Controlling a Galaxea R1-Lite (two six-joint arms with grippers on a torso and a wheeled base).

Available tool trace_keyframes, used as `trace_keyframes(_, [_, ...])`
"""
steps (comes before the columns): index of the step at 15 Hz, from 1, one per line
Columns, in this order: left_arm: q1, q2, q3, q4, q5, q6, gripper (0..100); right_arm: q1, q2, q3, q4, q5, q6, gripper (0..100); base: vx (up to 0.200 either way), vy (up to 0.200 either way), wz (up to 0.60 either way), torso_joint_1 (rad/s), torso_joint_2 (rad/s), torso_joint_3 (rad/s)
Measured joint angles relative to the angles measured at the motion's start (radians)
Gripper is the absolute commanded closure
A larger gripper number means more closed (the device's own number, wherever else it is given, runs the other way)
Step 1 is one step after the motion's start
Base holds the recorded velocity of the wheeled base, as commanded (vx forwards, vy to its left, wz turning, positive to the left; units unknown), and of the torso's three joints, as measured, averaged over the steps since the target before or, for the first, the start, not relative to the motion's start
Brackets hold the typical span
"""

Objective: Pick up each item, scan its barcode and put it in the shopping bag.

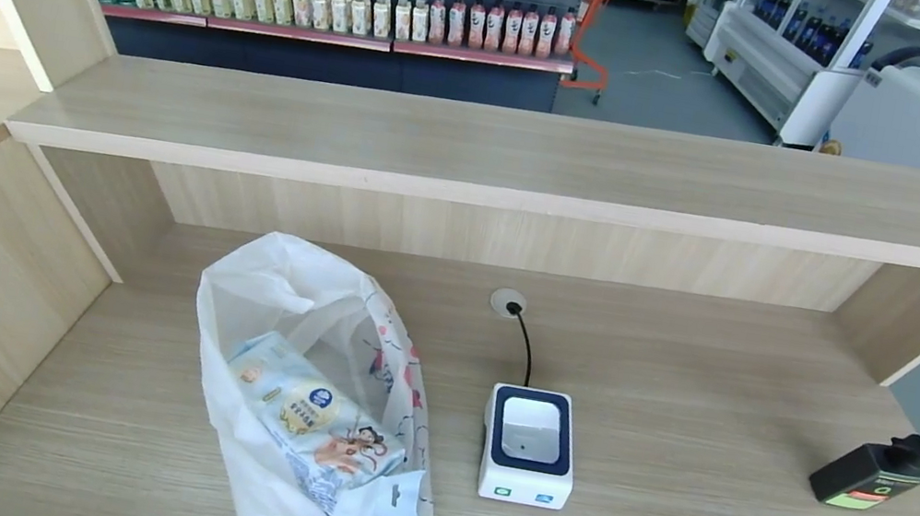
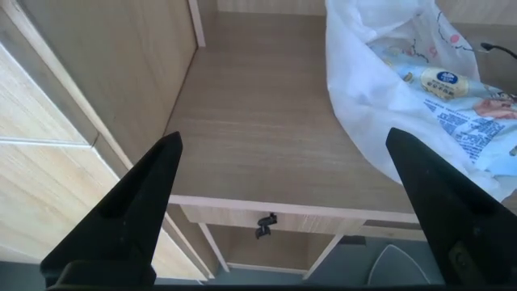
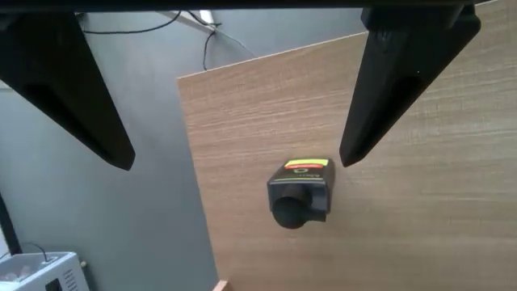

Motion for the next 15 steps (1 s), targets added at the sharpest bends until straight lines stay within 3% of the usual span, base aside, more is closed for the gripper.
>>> trace_keyframes(2, [0.0,0.0,0.0,0.0,0.0,0.0,0,-0.035,0.095,0.001,0.004,0.037,-0.074,0,0.0,0.0,0.0,0.0,0.0,0.0])
trace_keyframes(4, [0.0,0.0,0.0,0.0,0.0,0.0,0,-0.1,0.167,0.002,0.005,0.145,-0.244,0,0.0,0.0,0.0,0.0,0.0,0.0])
trace_keyframes(8, [0.0,0.0,0.0,0.0,0.0,0.0,0,-0.223,0.281,-0.011,0.007,0.319,-0.44,0,0.0,0.0,0.0,0.0,0.0,0.0])
trace_keyframes(15, [0.0,0.0,0.0,0.0,0.0,0.0,0,-0.324,0.408,-0.148,0.006,0.373,-0.429,0,0.0,0.0,0.0,0.0,0.0,0.0])
